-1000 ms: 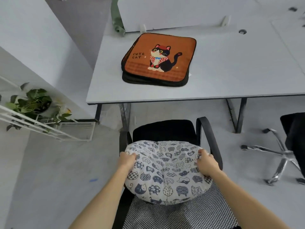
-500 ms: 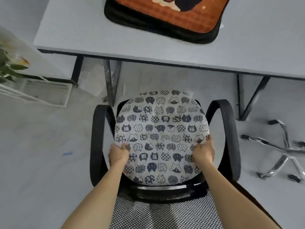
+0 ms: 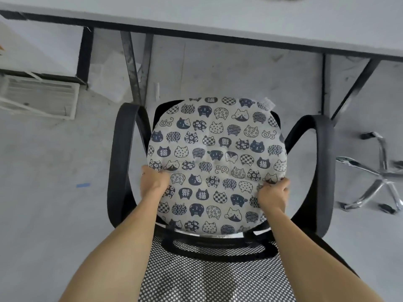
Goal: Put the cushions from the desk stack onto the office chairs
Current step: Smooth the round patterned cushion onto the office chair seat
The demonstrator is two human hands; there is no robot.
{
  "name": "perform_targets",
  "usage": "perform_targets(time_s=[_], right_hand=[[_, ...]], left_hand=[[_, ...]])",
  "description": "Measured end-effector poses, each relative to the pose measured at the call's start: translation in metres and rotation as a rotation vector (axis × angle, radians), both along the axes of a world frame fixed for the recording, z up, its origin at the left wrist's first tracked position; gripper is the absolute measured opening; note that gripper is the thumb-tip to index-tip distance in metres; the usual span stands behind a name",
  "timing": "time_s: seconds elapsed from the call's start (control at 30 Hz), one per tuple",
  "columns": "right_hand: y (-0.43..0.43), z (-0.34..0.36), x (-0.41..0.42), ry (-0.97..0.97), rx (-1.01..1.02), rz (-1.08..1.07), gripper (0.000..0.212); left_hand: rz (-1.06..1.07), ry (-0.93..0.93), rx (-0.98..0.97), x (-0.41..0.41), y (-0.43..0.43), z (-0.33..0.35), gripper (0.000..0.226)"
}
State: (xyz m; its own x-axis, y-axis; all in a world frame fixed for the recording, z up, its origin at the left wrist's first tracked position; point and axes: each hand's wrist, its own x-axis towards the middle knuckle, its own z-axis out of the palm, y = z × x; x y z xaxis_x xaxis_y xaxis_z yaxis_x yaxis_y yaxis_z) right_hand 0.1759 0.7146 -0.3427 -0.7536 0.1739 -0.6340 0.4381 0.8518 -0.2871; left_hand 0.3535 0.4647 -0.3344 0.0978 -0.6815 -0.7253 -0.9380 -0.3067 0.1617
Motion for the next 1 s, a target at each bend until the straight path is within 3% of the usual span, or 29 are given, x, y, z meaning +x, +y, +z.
perform_targets(time_s=[0.2,0.4,0.5,0.6,0.67,0.87,1.0], right_hand=[[0.002,0.001,0.008,0.105,-0.031,-0.002,0.045],[0.0,-0.003,0.015,0.111,-0.003,-0.003,0.062],[-0.013,0.003,0.017,0.25,0.048,0.218,0.075],[-0.013,-0.004,0.006,0.262,0.107,0.608,0.074],[-0.007,-0.013,-0.002,0.208,0.14,0.731,0.075],[0.005,-0.04,-0.006,0.149,0.201,0.804,0.078],[-0.002,-0.036,-0.011,0.059,0.242,0.851,0.078]], left_hand=[[0.036,-0.101,0.044,-0.003,0.006,0.006,0.056],[-0.004,-0.032,-0.151,0.005,0.024,-0.006,0.05],[-0.381,0.096,-0.436,-0.008,0.033,0.001,0.066],[-0.876,0.16,-0.466,-0.017,0.026,-0.011,0.068],[-1.043,0.122,-0.447,-0.011,0.017,-0.03,0.07],[-1.088,0.043,-0.496,-0.013,0.015,-0.063,0.075],[-1.107,-0.022,-0.375,-0.021,0.012,-0.051,0.075]])
